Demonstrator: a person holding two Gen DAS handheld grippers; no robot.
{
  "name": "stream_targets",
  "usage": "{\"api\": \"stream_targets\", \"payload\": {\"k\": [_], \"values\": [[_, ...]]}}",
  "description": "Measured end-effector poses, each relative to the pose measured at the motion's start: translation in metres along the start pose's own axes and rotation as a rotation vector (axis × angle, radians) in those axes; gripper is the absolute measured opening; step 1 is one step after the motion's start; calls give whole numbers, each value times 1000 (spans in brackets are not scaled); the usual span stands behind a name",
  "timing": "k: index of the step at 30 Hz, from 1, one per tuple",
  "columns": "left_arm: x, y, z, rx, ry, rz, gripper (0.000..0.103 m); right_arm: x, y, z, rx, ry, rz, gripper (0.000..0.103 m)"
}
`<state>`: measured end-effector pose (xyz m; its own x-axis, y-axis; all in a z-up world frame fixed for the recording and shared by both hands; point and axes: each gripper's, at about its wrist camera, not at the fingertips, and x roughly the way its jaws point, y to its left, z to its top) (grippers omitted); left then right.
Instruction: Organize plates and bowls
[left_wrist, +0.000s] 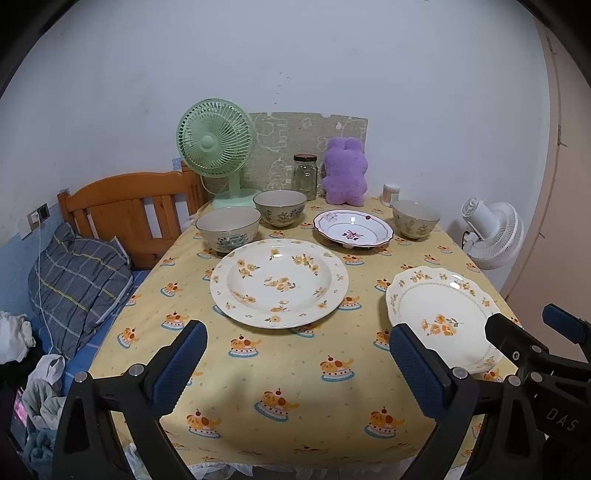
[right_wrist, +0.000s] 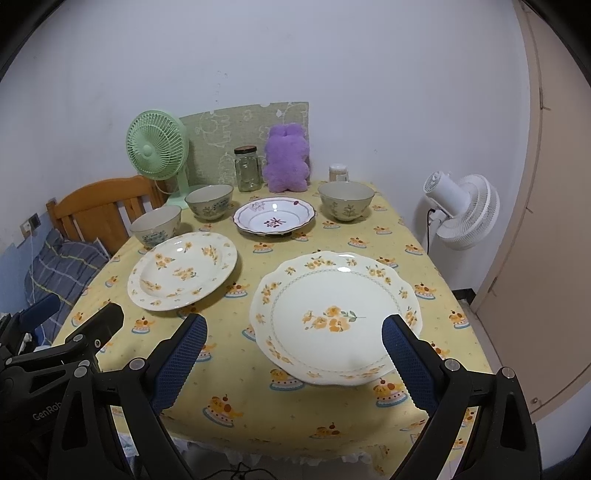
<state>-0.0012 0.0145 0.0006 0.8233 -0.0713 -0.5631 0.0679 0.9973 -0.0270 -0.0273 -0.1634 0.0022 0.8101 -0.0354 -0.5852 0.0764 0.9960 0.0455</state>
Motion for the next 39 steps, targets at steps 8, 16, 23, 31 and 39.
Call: {"api": "stream_targets", "payload": {"k": [8,16,23,31,39], "values": [[-1,-1,3,13,-12,-7,98,-1,-1,1,9,-10,-7,97],[-1,1,6,15,-21,-12,98,-3,1,3,9,-20,-14,97],[-2,1,6,14,-21,-11,98,-2,3,3,11,-18,-14,97],[-2,0,5,13,-21,-10,98,-1,3,3,12,-15,-13,97],[-1,0,5,14,-18,-11,98,-1,7,2,11,-13,-23,97]]}}
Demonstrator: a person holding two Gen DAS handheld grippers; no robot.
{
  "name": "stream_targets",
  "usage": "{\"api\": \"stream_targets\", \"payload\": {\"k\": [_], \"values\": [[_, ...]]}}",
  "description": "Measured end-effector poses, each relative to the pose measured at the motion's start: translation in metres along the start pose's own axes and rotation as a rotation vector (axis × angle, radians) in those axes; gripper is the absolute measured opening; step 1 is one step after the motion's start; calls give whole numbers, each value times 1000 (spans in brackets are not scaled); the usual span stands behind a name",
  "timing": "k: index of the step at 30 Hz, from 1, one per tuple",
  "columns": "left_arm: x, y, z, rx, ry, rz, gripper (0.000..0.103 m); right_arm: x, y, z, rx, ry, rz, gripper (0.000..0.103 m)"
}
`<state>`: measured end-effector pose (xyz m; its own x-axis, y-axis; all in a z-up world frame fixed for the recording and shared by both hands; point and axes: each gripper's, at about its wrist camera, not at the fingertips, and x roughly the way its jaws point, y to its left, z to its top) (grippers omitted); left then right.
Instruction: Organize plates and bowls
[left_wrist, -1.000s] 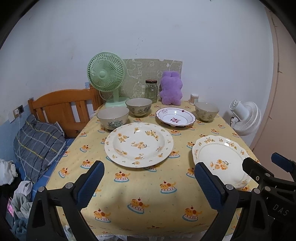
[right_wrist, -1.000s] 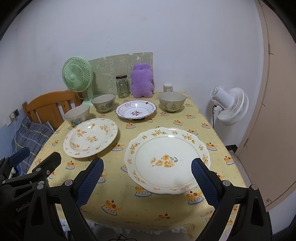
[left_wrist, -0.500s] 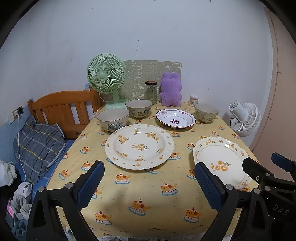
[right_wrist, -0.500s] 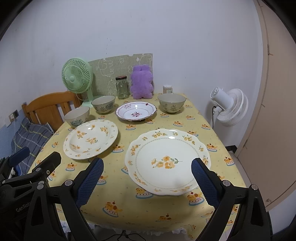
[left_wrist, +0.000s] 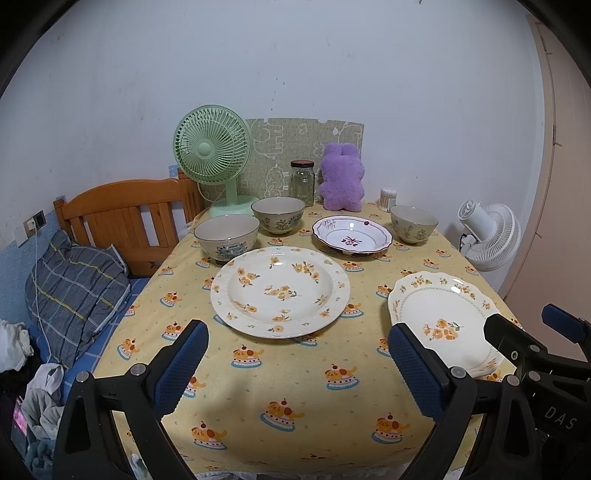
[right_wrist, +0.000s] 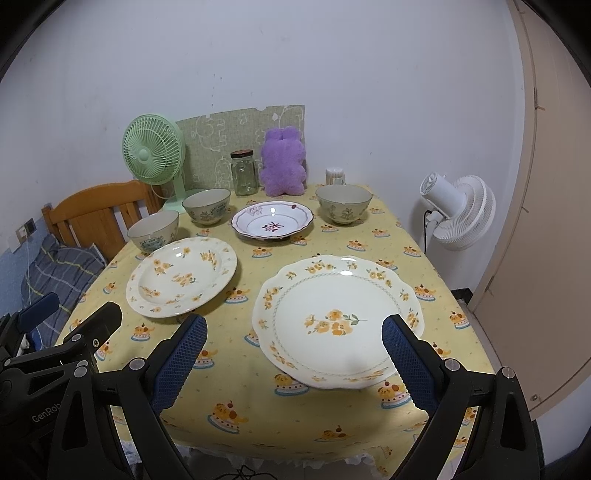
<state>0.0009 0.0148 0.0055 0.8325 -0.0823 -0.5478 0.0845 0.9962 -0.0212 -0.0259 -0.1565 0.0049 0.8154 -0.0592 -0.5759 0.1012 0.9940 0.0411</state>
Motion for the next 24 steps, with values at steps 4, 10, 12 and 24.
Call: {"api": "stream_targets", "payload": {"k": [4,10,12,24], "values": [[1,2,0,0,2,-3,98,0,3,0,1,2,-8,97],[10,5,1,11,18,-17,98,3,5,2,1,10,-53,97],[13,5,2,14,23,-28,99,4,3,2,3,13,-67,97],[39,-30,12,63,70,-69,99,13,-24,13,39,41,-174,97]]}}
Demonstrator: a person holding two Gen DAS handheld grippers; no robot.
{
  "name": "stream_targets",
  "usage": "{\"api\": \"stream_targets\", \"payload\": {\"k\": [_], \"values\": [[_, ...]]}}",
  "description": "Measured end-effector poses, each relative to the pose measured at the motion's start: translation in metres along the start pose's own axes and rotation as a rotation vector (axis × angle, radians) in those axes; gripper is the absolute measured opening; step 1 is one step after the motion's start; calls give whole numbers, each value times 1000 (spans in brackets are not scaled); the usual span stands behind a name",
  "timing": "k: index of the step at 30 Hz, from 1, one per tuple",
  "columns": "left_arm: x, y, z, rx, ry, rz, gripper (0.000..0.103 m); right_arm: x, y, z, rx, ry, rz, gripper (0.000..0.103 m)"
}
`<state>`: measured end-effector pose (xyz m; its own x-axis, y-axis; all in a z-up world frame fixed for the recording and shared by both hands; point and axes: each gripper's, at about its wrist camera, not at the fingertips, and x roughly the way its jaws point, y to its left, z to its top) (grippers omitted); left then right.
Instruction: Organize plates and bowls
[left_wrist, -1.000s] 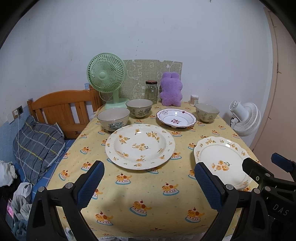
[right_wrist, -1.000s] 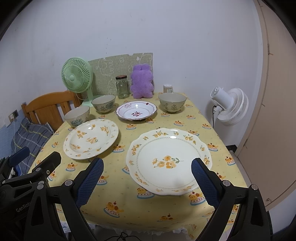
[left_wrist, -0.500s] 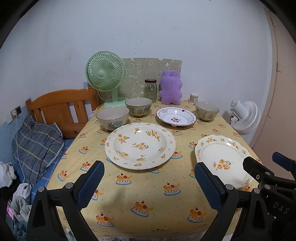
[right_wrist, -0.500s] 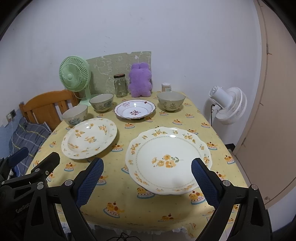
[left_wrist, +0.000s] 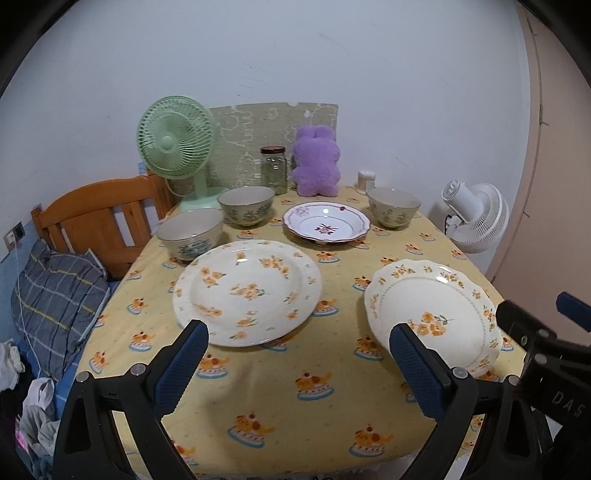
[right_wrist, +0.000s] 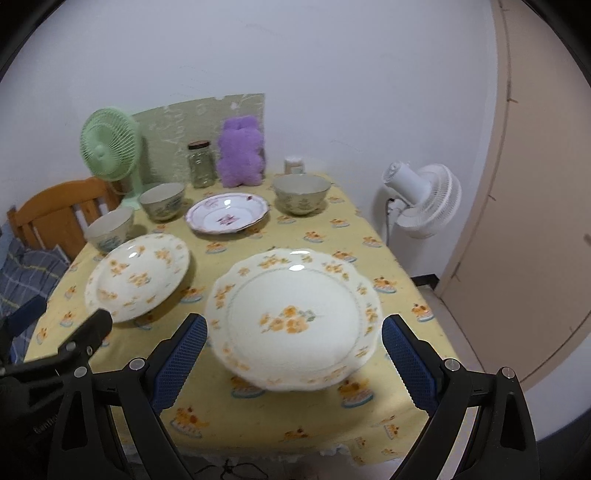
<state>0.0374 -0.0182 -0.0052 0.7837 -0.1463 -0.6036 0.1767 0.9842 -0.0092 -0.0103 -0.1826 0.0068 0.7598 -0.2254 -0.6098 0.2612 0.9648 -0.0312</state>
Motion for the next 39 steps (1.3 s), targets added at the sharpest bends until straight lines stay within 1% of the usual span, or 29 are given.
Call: {"api": "stream_targets", "payload": {"k": [2,6,10,16,17,19,23,25,28,30,32,33,36,39], "values": [[10,-8,3,-2,14,-10,99,8,-7,2,-4,4,-4,97],[30,-26,11,-8,18,19,99,32,-21,8,-32,26,18,97],[65,-46,19,-25,96,24,99,68,-39,20,-38,87,39,97],[106,-73,21,-43,185,41,98,125,-68,30,-33,196,65,96],[111,-77,20,-49,196,42,96,133,-71,31,-29,211,63,96],[121,-83,20,-64,222,50,95,148,-79,31,-25,242,70,93],[139,-94,17,-91,280,76,91,174,-91,32,-35,305,95,91],[146,-99,14,-99,307,88,90,184,-94,30,-46,338,117,89],[157,-106,11,-94,351,85,88,196,-94,27,-67,379,158,84],[163,-111,9,-92,379,89,81,202,-94,26,-83,399,178,83],[169,-114,6,-102,415,87,79,208,-94,25,-96,419,199,80],[171,-116,5,-100,426,107,78,211,-94,25,-100,431,207,78],[172,-116,5,-103,440,132,78,221,-95,22,-101,474,236,69],[174,-115,7,-115,458,136,78,226,-93,22,-97,495,274,66]]}}
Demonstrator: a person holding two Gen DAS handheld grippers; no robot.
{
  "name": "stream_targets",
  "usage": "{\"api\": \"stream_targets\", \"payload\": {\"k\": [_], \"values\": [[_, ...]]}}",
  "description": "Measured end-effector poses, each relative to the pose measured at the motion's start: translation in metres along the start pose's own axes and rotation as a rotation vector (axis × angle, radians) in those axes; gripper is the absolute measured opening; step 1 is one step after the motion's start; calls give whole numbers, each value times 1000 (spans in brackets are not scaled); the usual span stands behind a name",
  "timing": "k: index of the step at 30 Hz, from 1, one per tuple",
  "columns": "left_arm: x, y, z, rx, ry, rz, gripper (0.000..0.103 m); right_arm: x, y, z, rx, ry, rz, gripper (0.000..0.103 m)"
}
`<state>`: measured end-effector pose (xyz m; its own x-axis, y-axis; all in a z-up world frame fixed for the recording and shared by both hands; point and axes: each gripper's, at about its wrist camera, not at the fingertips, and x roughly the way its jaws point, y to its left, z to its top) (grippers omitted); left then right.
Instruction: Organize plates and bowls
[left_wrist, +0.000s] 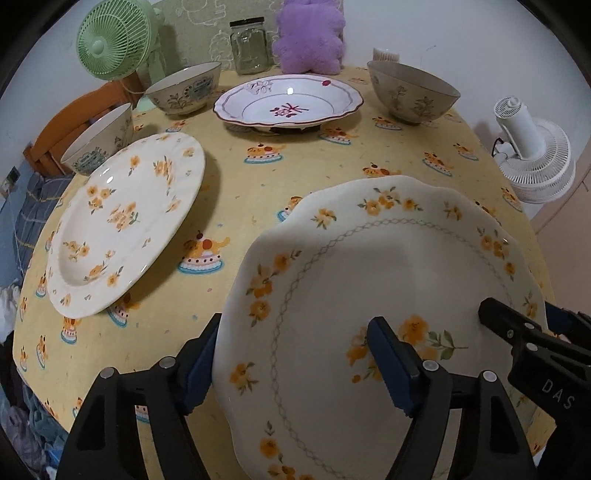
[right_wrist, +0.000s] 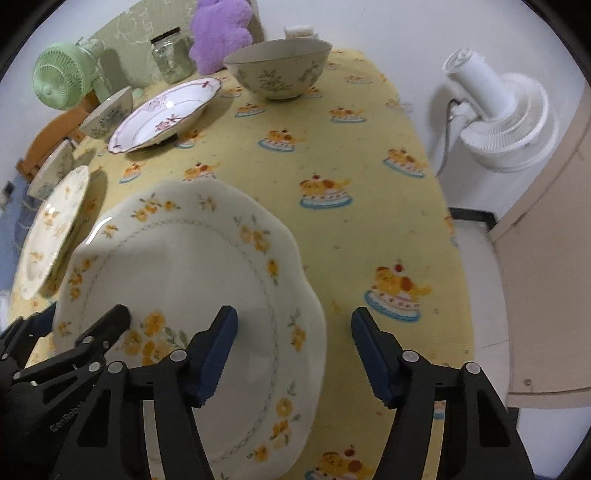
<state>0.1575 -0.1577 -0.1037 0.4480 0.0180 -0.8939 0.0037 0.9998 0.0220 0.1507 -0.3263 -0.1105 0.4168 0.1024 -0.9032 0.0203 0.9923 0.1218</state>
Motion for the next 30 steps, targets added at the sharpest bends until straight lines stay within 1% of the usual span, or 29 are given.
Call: {"api": "stream_targets", "payload": {"k": [2,4,5,11,16,19,23,26,30], "values": [[0,0,1,-7,8,3,79,1,5,2,-29,9,9,63],[1,0,2,-11,17,5,79,3,13,4,-59,23,26,59],[1,0,2,-14,24,6,79,3,16,5,-75,24,10,59],[2,-1,4,-17,37,10,79,5,17,11,-66,35,-4,59],[7,5,12,-48,45,-1,79,7,23,21,-90,27,-23,59],[9,9,19,-54,43,9,77,12,26,29,-96,31,-16,59],[11,14,29,-78,23,3,77,18,29,39,-95,28,-10,59],[13,15,35,-74,11,13,77,23,27,44,-68,30,-3,59],[18,19,39,-99,14,21,77,26,32,50,-80,23,-8,59]]}}
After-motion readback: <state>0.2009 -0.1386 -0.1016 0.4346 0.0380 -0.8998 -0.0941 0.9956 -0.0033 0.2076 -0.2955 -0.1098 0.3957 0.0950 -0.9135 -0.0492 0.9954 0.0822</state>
